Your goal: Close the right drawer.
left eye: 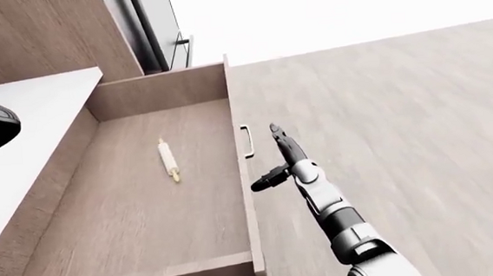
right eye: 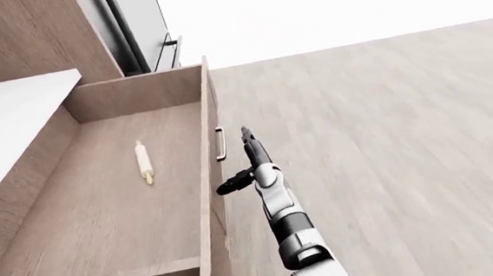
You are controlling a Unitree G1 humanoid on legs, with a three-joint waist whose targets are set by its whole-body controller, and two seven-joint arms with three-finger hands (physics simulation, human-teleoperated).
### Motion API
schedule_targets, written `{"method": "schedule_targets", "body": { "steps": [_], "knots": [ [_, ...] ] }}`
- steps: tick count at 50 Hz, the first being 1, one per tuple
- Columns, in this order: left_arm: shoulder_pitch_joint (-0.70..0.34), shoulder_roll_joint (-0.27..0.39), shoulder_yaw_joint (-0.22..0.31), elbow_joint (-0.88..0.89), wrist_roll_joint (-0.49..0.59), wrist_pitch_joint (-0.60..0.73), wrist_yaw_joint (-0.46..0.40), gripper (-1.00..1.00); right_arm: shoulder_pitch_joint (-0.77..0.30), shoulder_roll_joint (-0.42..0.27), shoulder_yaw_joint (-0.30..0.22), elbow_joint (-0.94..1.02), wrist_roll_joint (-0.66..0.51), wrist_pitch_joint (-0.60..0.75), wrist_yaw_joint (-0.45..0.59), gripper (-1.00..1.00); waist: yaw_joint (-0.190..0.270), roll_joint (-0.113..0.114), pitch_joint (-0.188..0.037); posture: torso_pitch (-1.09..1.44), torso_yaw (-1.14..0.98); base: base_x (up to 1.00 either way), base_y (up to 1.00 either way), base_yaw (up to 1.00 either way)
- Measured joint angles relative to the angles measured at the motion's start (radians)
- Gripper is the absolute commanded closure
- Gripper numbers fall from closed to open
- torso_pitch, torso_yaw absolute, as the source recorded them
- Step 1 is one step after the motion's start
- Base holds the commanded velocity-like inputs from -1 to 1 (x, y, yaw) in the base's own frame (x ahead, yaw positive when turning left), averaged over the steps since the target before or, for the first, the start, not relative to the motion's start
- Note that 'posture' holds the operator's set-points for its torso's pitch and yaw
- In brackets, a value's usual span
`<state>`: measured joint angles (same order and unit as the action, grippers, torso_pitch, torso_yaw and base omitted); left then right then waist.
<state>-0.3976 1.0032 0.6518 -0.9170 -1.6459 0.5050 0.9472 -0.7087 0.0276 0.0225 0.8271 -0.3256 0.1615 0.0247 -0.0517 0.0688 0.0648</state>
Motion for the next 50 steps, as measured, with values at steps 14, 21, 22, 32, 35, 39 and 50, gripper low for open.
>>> {"method": "schedule_targets", "body": {
  "steps": [14,21,22,32,35,39,50],
  "knots": [
    [0.014,-0.002,0.019,0.01,0.003,0.008,-0.016,-1.0,-0.071,0.043,0.014,0.139,0.003,-0.068,-0.001,-1.0,0.004,0.002,0.001,0.0,0.0,0.0,0.0,0.0],
    [0.029,-0.002,0.042,0.016,0.007,0.006,-0.026,-1.0,-0.102,0.057,0.017,0.196,0.004,-0.086,0.006,-1.0,0.007,0.001,0.003,0.0,0.0,0.0,0.0,0.0],
    [0.028,0.0,0.04,0.015,0.005,0.006,-0.026,-1.0,-0.104,0.06,0.019,0.198,0.002,-0.086,0.008,-1.0,0.007,0.001,0.003,0.0,0.0,0.0,0.0,0.0],
    [0.03,0.003,0.043,0.019,0.003,0.006,-0.026,-1.0,-0.118,0.084,0.027,0.234,-0.003,-0.105,0.034,-1.0,0.008,0.0,0.002,0.0,0.0,0.0,0.0,0.0],
    [0.025,0.011,0.042,0.02,-0.001,0.004,-0.021,-1.0,-0.121,0.091,0.029,0.24,-0.006,-0.107,0.045,-1.0,0.009,-0.001,0.002,0.0,0.0,0.0,0.0,0.0],
    [0.023,0.019,0.045,0.022,-0.007,-0.001,-0.017,-1.0,-0.131,0.102,0.031,0.26,-0.01,-0.112,0.054,-1.0,0.009,0.0,0.003,0.0,0.0,0.0,0.0,0.0],
    [0.014,0.033,0.037,0.036,-0.011,-0.008,-0.016,-1.0,-0.167,0.132,0.036,0.32,-0.015,-0.132,0.098,-1.0,0.009,0.003,0.007,0.0,0.0,0.0,0.0,0.0]
  ]
}}
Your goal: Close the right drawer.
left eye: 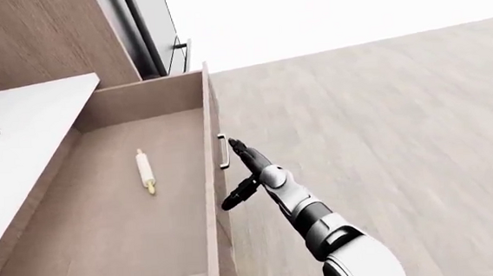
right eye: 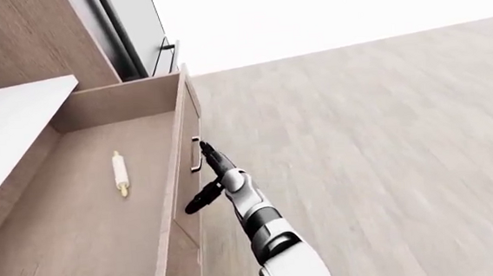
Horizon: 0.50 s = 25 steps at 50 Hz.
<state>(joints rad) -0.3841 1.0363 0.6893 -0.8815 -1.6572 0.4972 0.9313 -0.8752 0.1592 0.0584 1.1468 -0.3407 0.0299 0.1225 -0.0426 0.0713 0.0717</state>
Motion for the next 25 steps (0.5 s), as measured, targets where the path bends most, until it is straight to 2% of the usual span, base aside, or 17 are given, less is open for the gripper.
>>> {"method": "schedule_targets", "body": {
  "steps": [17,25],
  "knots": [
    [0.006,-0.002,0.01,0.003,0.002,-0.002,-0.007,-1.0,-0.064,0.035,-0.006,0.064,0.021,0.0,0.137,-1.0,-0.003,0.0,0.008,0.0,0.0,0.0,0.0,0.0],
    [0.013,-0.009,0.014,0.004,0.006,0.003,-0.014,-1.0,-0.103,0.032,-0.061,0.113,0.114,0.009,0.218,-1.0,-0.009,-0.001,0.006,0.0,0.0,0.0,0.0,0.0]
  ]
}}
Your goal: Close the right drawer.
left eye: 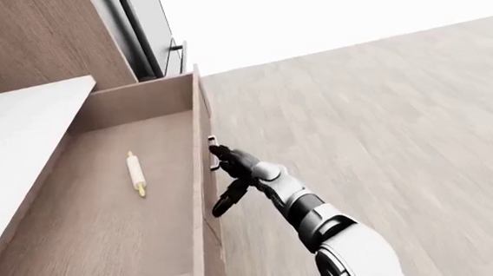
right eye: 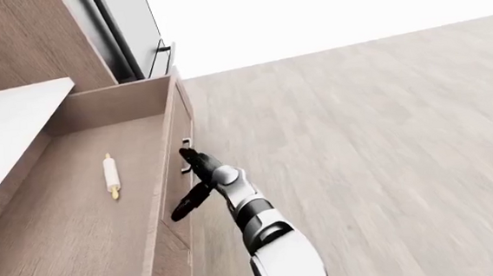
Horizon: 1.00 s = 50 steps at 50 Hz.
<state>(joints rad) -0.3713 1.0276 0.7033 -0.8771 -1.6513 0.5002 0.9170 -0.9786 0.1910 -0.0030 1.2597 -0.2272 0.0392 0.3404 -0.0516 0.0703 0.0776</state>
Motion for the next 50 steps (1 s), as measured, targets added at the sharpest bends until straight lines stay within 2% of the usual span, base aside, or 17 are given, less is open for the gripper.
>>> {"method": "schedule_targets", "body": {
  "steps": [4,10,12,17,24,43,50],
  "knots": [
    [-0.005,0.01,0.001,0.004,-0.006,0.0,0.003,-1.0,0.003,0.003,0.013,-0.003,0.024,0.0,0.043,-1.0,-0.007,-0.002,-0.003,0.0,0.0,0.0,0.0,0.0],
    [-0.003,0.053,0.047,0.061,-0.024,-0.008,-0.017,-1.0,-0.034,0.034,0.034,-0.008,0.014,0.084,0.128,-1.0,-0.018,0.006,-0.007,0.0,0.0,0.0,0.0,0.0],
    [0.005,0.044,0.047,0.044,-0.025,-0.016,-0.012,-1.0,-0.048,0.041,0.032,0.004,0.007,0.093,0.145,-1.0,-0.021,0.01,-0.008,0.0,0.0,0.0,0.0,0.0],
    [0.006,0.019,0.003,0.007,-0.021,-0.012,-0.01,-1.0,-0.083,0.064,0.035,0.028,-0.02,0.109,0.186,-1.0,-0.025,0.015,-0.01,0.0,0.0,0.0,0.0,0.0],
    [0.013,0.007,0.022,0.016,-0.012,-0.003,-0.015,-1.0,-0.105,0.089,0.031,0.048,-0.037,0.11,0.242,-1.0,-0.026,0.023,-0.009,0.0,0.0,0.0,0.0,0.0],
    [0.028,0.01,0.055,0.072,0.003,0.01,-0.061,-1.0,-0.186,0.12,-0.009,0.096,-0.047,0.191,0.405,-1.0,-0.022,0.018,-0.009,0.0,0.0,0.0,0.0,0.0],
    [0.03,0.017,0.07,0.104,0.01,0.01,-0.079,-1.0,-0.209,0.144,-0.003,0.107,-0.073,0.201,0.439,-1.0,-0.023,0.02,-0.007,0.0,0.0,0.0,0.0,0.0]
  ]
}}
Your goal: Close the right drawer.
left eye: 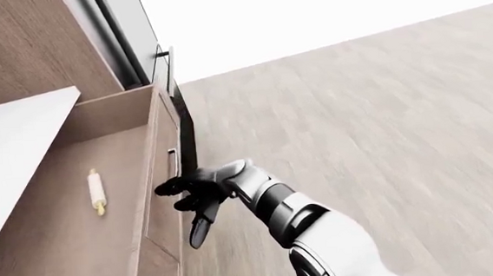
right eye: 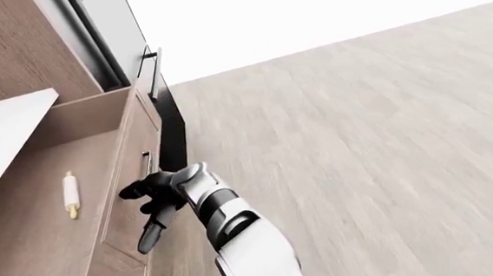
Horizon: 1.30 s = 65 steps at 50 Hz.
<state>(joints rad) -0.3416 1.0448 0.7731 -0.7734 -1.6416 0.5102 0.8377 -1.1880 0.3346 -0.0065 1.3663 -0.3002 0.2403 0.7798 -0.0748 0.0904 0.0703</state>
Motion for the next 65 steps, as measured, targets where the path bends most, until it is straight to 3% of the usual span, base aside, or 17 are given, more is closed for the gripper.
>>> {"method": "schedule_targets", "body": {
  "steps": [16,24,31,34,39,45,50,56,65],
  "knots": [
    [0.016,-0.01,0.017,0.011,0.007,0.01,-0.024,-1.0,-0.007,0.016,-0.045,0.018,0.015,0.0,0.124,-1.0,0.007,0.001,0.006,0.0,0.0,0.0,0.0,0.0],
    [0.016,-0.008,0.019,0.011,0.007,0.012,-0.025,-1.0,0.015,0.019,-0.07,0.022,0.056,-0.009,0.127,-1.0,0.007,-0.005,0.006,0.0,0.0,0.0,0.0,0.0],
    [0.023,-0.024,0.013,-0.008,0.011,0.015,-0.024,-1.0,0.021,0.008,-0.063,0.032,0.089,-0.04,0.131,-1.0,0.012,-0.006,0.011,0.0,0.0,0.0,0.0,0.0],
    [0.02,-0.019,0.011,-0.014,0.001,0.018,-0.016,-1.0,0.017,-0.009,-0.066,0.013,0.118,-0.095,0.088,-1.0,0.02,-0.005,0.014,0.0,0.0,0.0,0.0,0.0],
    [0.006,-0.009,-0.005,-0.033,-0.011,0.008,0.008,-1.0,-0.015,-0.085,-0.064,-0.083,0.184,-0.19,-0.076,-1.0,0.035,-0.003,0.01,0.0,0.0,0.0,0.0,0.0],
    [-0.016,0.005,-0.03,-0.06,-0.024,-0.011,0.037,-1.0,0.035,-0.138,-0.006,-0.288,0.238,-0.162,-0.182,-1.0,0.038,-0.002,0.0,0.0,0.0,0.0,0.0,0.0],
    [-0.023,0.009,-0.044,-0.072,-0.032,-0.015,0.049,-1.0,0.149,-0.168,0.052,-0.576,0.249,-0.033,-0.251,-1.0,0.045,0.002,0.007,0.0,0.0,0.0,0.0,0.0],
    [-0.045,0.025,-0.074,-0.09,-0.052,-0.026,0.083,-1.0,0.243,-0.243,0.041,-1.003,0.271,0.186,-0.355,-1.0,0.047,-0.001,0.009,0.0,0.0,0.0,0.0,0.0],
    [-0.072,0.044,-0.105,-0.122,-0.076,-0.054,0.119,-1.0,0.321,-0.333,0.02,-1.379,0.278,0.408,-0.469,-1.0,0.047,-0.006,0.007,0.0,0.0,0.0,0.0,0.0]
  ]
}}
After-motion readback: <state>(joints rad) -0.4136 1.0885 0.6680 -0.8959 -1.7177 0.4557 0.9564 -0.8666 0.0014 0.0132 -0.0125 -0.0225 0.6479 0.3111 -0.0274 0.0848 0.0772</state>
